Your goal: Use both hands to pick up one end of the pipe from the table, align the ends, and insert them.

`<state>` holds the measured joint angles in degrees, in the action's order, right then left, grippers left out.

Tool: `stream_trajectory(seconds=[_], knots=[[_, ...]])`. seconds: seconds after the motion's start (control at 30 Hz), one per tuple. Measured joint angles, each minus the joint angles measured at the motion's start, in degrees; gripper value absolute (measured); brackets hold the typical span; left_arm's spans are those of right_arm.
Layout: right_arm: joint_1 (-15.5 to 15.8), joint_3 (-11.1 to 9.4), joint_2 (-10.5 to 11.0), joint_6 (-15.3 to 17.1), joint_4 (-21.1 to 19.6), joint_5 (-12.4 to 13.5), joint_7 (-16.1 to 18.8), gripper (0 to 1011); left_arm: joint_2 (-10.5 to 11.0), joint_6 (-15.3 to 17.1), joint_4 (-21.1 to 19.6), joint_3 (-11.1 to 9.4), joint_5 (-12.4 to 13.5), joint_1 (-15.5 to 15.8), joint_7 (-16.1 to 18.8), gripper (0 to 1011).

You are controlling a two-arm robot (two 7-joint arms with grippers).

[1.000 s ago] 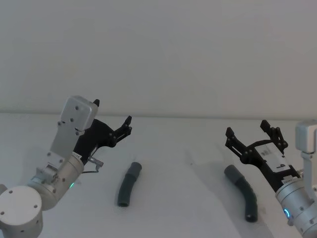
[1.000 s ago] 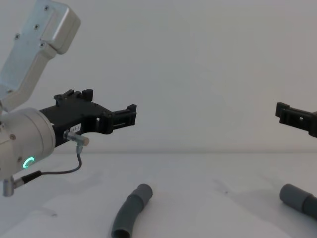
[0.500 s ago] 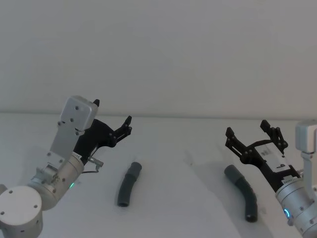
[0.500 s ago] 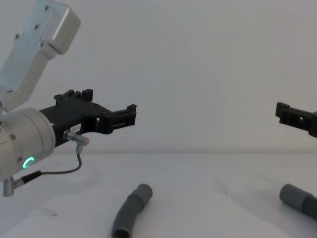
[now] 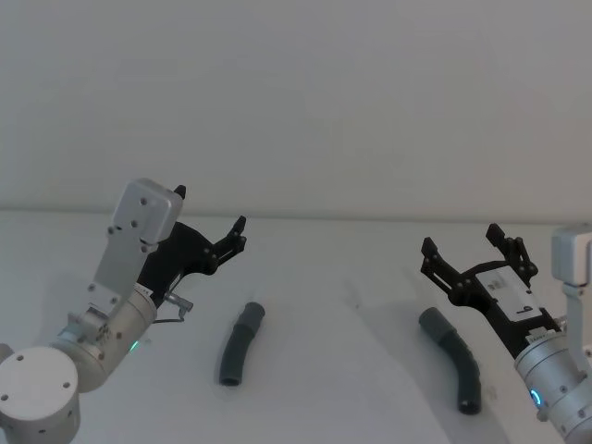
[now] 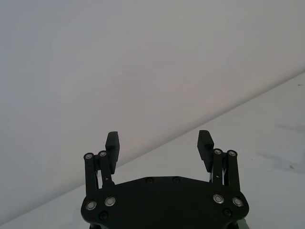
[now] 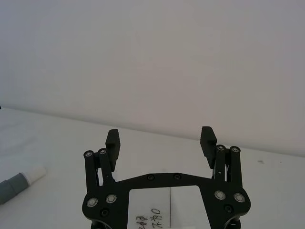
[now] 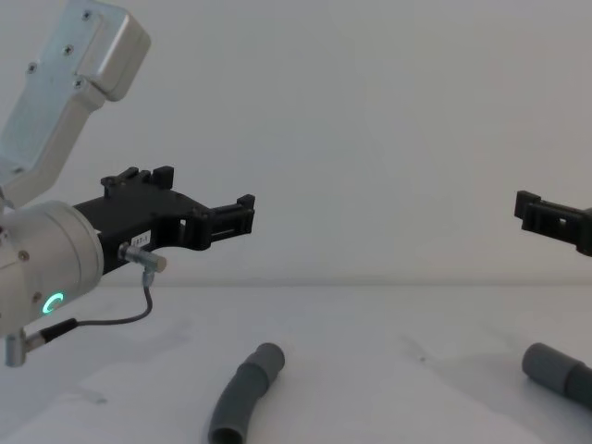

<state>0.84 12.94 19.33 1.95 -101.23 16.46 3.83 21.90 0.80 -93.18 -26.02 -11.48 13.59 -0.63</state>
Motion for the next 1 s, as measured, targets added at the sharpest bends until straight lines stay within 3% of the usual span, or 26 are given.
stream_trajectory(seconds=[0.47, 0.7, 1.0], knots=[[0.0, 0.0, 0.0, 0.0, 0.0, 0.0, 0.0, 1001, 0.2, 0.7, -0.6, 0.1, 0.0, -0.2, -0.2, 1000], [0.0, 0.0, 0.0, 0.0, 0.0, 0.0, 0.0, 1001, 1.5, 4.7, -3.4, 0.5, -1.0, -1.2, -1.6, 1000], [0.0, 0.0, 0.0, 0.0, 0.0, 0.0, 0.0, 1001, 3.9, 12.3, -8.5, 1.1, -3.0, -2.6, -4.0, 1000]])
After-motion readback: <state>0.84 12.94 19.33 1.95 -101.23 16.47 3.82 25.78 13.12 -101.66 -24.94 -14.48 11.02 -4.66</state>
